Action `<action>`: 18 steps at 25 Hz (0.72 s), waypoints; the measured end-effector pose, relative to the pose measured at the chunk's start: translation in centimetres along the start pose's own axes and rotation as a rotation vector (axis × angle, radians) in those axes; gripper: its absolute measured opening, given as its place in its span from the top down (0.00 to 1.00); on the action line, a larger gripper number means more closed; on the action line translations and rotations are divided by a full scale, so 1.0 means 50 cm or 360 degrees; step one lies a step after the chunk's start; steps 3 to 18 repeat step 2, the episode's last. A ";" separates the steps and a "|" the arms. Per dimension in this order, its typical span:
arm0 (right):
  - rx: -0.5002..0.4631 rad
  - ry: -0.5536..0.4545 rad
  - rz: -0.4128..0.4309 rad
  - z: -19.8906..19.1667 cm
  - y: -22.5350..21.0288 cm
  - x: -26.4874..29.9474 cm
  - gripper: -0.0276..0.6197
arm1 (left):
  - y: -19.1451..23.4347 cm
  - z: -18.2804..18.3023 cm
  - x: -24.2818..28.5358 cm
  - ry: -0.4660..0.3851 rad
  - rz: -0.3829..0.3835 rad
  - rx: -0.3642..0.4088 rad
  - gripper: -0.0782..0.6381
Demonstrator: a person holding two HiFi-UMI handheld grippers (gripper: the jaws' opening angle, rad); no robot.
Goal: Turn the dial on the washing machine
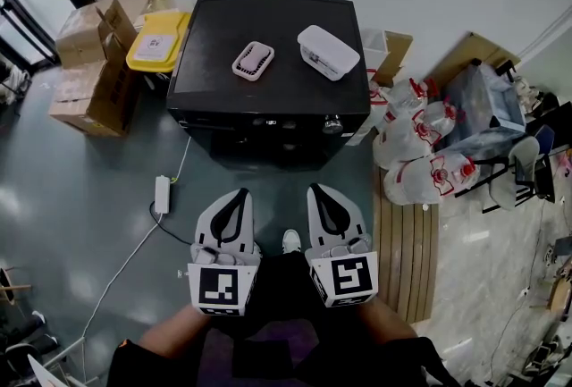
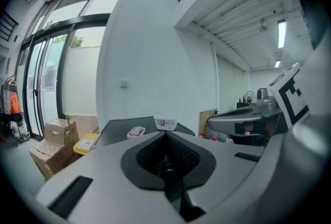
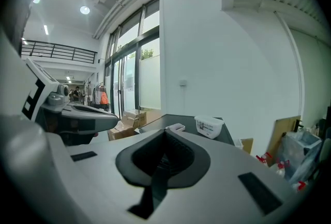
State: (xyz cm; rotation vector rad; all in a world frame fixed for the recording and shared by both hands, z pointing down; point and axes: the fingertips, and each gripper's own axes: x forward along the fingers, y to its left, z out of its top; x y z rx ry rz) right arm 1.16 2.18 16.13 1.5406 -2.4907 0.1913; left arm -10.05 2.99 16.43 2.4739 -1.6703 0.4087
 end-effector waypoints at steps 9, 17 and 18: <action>-0.0002 -0.0002 0.0000 0.001 -0.001 0.000 0.94 | -0.001 0.010 0.003 -0.0045 -0.0004 0.0008 0.87; -0.0002 -0.0002 0.0000 0.001 -0.001 0.000 0.94 | -0.001 0.010 0.003 -0.0045 -0.0004 0.0008 0.87; -0.0002 -0.0002 0.0000 0.001 -0.001 0.000 0.94 | -0.001 0.010 0.003 -0.0045 -0.0004 0.0008 0.87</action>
